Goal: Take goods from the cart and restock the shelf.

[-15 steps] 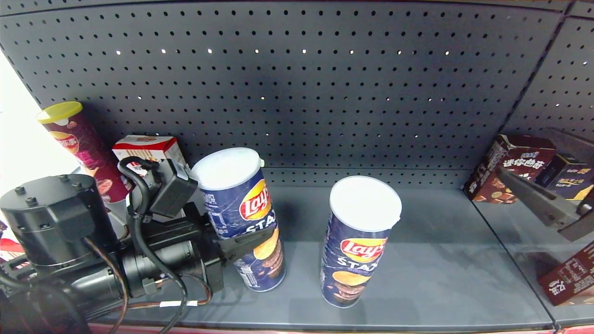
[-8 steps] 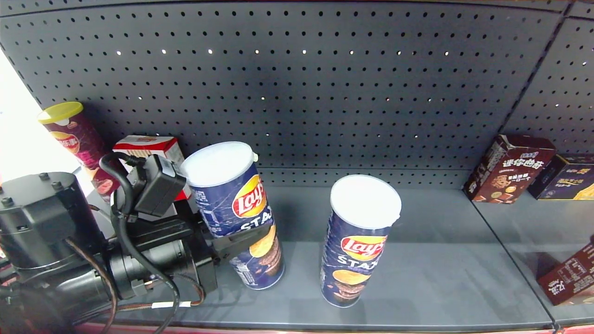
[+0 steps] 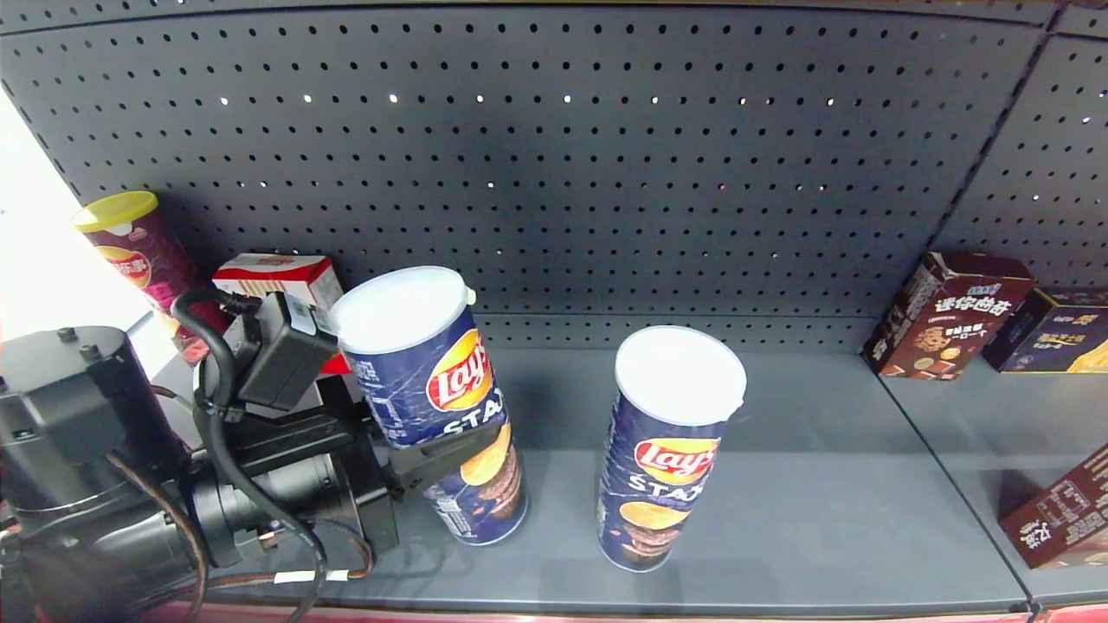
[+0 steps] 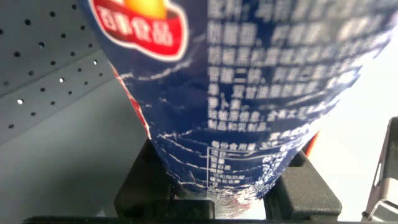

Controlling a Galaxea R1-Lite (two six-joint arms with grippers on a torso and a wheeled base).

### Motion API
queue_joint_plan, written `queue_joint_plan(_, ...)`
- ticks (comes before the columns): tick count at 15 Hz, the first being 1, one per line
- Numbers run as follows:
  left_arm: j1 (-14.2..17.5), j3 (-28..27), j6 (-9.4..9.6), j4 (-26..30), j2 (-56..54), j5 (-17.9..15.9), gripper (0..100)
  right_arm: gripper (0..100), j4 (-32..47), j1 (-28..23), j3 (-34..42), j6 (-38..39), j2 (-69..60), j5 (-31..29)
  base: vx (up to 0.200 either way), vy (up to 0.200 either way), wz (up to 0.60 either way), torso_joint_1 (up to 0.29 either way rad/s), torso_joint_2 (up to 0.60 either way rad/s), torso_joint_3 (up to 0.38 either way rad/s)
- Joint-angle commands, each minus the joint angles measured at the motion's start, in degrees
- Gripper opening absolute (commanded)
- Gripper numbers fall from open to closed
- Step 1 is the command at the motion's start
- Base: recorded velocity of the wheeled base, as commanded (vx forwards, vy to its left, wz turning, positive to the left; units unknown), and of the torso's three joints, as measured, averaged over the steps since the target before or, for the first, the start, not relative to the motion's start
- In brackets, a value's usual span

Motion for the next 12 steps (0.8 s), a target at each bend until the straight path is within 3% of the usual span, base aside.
queue_joint_plan(1, 0.1, 0.4, 0.00, 0.0, -0.6, 0.0, 0, 100, -3.0, -0.5, 8.3, 0.6, -4.7, -1.2, 0.000, 0.000, 0.00, 0.000, 0.00, 0.000)
queue_joint_plan(2, 0.3, 0.4, 0.00, 0.0, -0.8, 0.0, 0, 100, -6.5, -0.5, 12.7, 0.6, -4.7, -3.6, 0.000, 0.000, 0.00, 0.000, 0.00, 0.000)
queue_joint_plan(8, 0.4, -0.1, 0.08, 0.0, -1.6, 0.1, 0, 100, -3.9, -0.5, 12.6, 2.8, -4.7, -6.0, 0.000, 0.000, 0.00, 0.000, 0.00, 0.000)
queue_joint_plan(11, 0.3, -0.1, 0.17, 0.0, -2.0, 0.1, 0, 100, -3.5, -0.5, 12.6, 3.0, -4.7, -17.2, 0.000, 0.000, 0.00, 0.000, 0.00, 0.000)
queue_joint_plan(12, 0.2, 0.4, 0.17, 0.0, -2.8, 0.1, 0, 100, -3.6, -0.5, 12.6, 3.2, -4.7, -16.6, 0.000, 0.000, 0.00, 0.000, 0.00, 0.000)
